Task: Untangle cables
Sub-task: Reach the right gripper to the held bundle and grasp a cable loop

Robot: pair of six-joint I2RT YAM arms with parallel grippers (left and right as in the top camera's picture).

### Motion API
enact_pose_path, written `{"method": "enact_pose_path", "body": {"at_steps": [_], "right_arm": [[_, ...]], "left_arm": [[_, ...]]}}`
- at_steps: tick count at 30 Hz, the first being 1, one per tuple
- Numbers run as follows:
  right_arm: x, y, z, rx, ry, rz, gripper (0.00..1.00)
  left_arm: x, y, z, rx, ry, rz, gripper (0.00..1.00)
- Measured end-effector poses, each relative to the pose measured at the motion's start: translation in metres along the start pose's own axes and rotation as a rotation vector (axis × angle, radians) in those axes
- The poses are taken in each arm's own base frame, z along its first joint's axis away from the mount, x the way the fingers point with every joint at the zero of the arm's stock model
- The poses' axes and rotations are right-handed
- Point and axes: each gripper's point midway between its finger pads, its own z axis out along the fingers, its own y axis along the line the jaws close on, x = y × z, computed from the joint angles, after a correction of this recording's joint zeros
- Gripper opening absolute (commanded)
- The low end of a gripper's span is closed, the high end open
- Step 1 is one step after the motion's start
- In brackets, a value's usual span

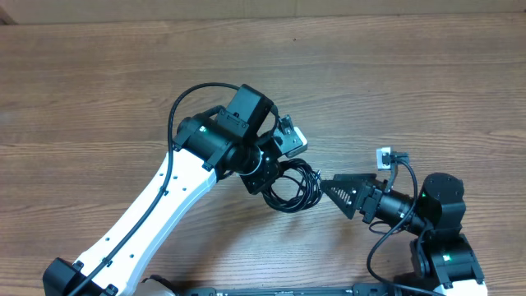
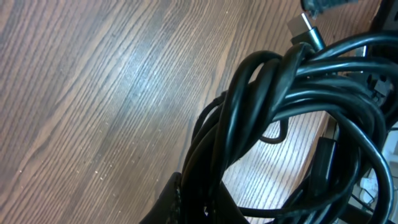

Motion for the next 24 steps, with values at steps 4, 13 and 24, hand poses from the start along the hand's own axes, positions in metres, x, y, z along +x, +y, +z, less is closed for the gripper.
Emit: {"method": "enact_pose_path", "body": {"at_steps": [4, 13, 24], "right_arm": [[0.006, 0.006, 0.004, -0.021, 0.025, 0.004, 0.8], [0.016, 0.003, 0.025, 0.065, 0.018, 0.125, 0.79], [-0.013, -0.006, 0.048, 0.089, -0.098, 0.168, 0.16]], "left_arm": [[-0.008, 0.004, 0.0, -0.019, -0.032, 0.013, 0.04], [-0.031, 0.022, -0.003, -0.091, -0.129, -0.205, 0.04], [-0.025, 0.013, -0.002, -0.043, -0.107, -0.306, 0.04]]}}
